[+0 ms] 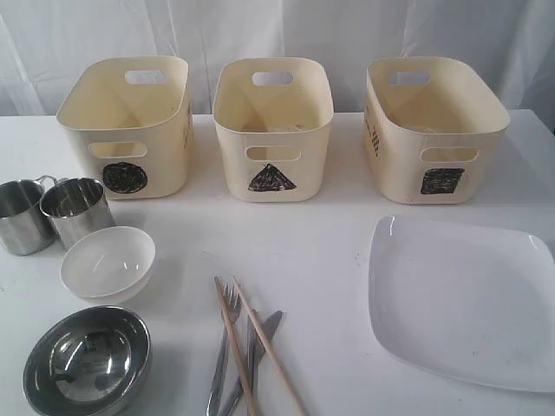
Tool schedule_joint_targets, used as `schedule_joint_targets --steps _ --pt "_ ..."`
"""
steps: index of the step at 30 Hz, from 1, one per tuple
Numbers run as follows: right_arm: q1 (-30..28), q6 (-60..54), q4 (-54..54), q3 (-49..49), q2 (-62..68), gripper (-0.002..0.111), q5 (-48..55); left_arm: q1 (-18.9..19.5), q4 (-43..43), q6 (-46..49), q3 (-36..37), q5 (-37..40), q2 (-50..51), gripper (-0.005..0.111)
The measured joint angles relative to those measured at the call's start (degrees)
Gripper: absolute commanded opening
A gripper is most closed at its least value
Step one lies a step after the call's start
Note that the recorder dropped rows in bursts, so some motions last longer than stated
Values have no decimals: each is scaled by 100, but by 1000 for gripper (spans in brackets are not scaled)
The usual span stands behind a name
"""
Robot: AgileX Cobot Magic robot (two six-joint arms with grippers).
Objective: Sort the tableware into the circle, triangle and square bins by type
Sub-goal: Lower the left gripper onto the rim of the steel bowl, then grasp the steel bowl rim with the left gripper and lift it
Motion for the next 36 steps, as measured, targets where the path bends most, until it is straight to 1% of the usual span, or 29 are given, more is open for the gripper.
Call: schedule_joint_targets --steps 3,6,8,10,13,14,17,20,21,24,27,29,31,33,36 --pt "0 0 0 0 0 0 0 0 96 1025 -1150 1157 1044 0" --pt "0 0 0 0 0 0 0 0 194 1861 -2137 3044 2359 0" --pt "0 0 0 0 0 0 0 0 203 2158 -2526 4391 3069 0" --pt "0 0 0 0 0 0 0 0 218 2343 -2705 5437 3730 0" --pt "0 0 0 0 0 0 0 0 313 2485 -2674 6903 4541 0" --pt "0 0 0 0 0 0 0 0 329 2485 -2615 7093 4679 0" --pt "0 0 0 0 0 0 0 0 340 2509 -2408 7290 4934 0" --pt "0 0 0 0 0 0 0 0 340 2532 -2212 7094 5023 0" --pt "0 0 0 0 0 0 0 0 340 2532 -2143 6963 5038 2" --pt "0 0 0 0 0 0 0 0 340 2692 -1946 6615 5050 17" --pt "0 0 0 0 0 0 0 0 238 2903 -1774 6342 5050 39" --pt "0 0 0 0 0 0 0 0 -55 3141 -1645 6195 5050 56" --pt "0 0 0 0 0 0 0 0 -475 3555 -1510 6073 5050 67" --pt "0 0 0 0 0 0 0 0 -1001 3955 -1397 5999 5050 70" --pt "0 0 0 0 0 0 0 0 -1505 4391 -1256 5964 5050 70"
